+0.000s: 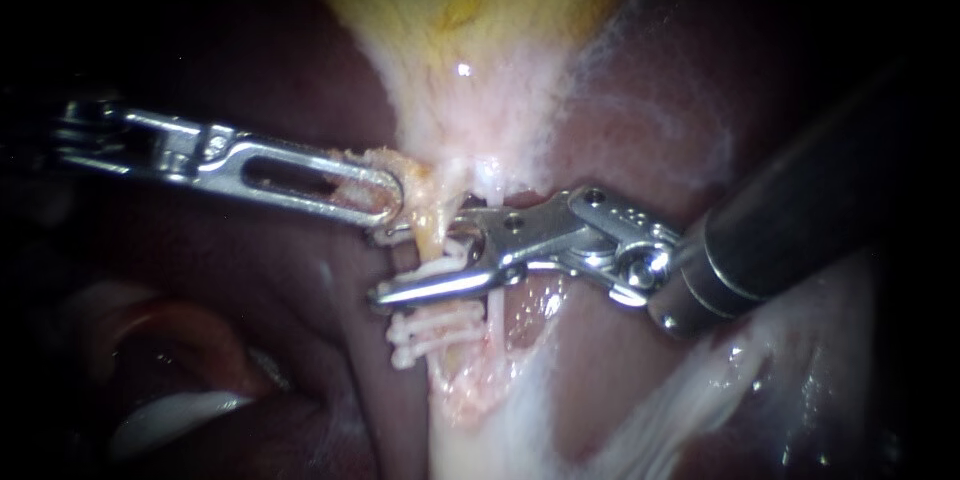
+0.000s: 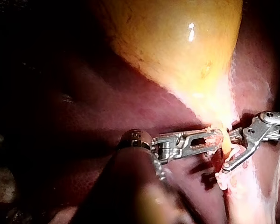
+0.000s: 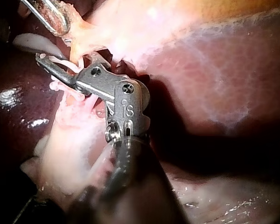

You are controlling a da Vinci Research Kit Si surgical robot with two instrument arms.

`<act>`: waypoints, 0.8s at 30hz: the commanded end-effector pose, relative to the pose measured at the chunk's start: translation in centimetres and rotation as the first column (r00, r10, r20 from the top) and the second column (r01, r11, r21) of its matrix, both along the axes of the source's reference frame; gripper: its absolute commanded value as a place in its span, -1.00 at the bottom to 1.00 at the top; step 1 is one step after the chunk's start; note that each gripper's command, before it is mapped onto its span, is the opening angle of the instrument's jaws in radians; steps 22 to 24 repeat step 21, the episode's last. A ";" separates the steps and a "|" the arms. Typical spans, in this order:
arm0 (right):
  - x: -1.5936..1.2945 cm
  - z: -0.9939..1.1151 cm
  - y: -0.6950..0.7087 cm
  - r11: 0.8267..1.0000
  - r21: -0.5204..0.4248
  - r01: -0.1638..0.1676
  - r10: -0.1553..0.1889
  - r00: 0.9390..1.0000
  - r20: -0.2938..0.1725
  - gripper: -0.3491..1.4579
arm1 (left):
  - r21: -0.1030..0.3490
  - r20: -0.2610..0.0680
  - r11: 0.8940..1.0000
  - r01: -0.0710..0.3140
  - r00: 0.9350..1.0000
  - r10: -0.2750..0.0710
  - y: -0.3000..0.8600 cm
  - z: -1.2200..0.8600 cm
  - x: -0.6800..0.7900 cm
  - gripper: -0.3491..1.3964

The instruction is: Clipping third clip left tube

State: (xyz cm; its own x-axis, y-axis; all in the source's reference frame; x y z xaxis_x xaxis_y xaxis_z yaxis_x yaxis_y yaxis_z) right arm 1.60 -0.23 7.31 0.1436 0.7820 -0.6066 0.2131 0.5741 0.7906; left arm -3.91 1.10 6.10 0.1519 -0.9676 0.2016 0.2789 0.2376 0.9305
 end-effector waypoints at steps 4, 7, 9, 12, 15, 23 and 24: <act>-0.07 0.00 0.01 0.999 0.040 0.002 -0.002 1.000 0.010 -1.00 | 0.000 0.001 1.000 -0.001 1.000 0.001 0.01 0.01 0.00 -1.00; -0.09 0.02 0.00 0.999 0.038 -0.002 0.002 1.000 0.013 -1.00 | 0.000 0.001 1.000 -0.001 1.000 0.001 0.02 0.02 0.01 -1.00; -0.10 0.02 0.00 0.999 0.037 0.000 -0.001 1.000 0.015 -1.00 | 0.000 0.001 1.000 -0.001 1.000 0.001 0.02 0.03 0.01 -1.00; -0.10 0.02 0.00 0.999 0.037 0.001 -0.001 1.000 0.015 -1.00 | 0.000 0.001 1.000 -0.001 1.000 0.001 0.02 0.03 0.01 -1.00; -0.11 0.03 0.00 0.999 0.037 0.001 -0.001 1.000 0.015 -1.00 | 0.000 0.001 1.000 -0.001 1.000 0.001 0.02 0.03 0.01 -1.00; -0.12 0.04 0.01 0.999 0.037 0.001 -0.002 1.000 0.014 -1.00 | 0.000 0.001 1.000 -0.001 1.000 0.001 0.02 0.03 0.01 -1.00; -0.12 0.04 0.01 0.999 0.037 0.001 -0.002 1.000 0.014 -1.00 | 0.000 0.001 1.000 -0.001 1.000 0.001 0.02 0.03 0.01 -1.00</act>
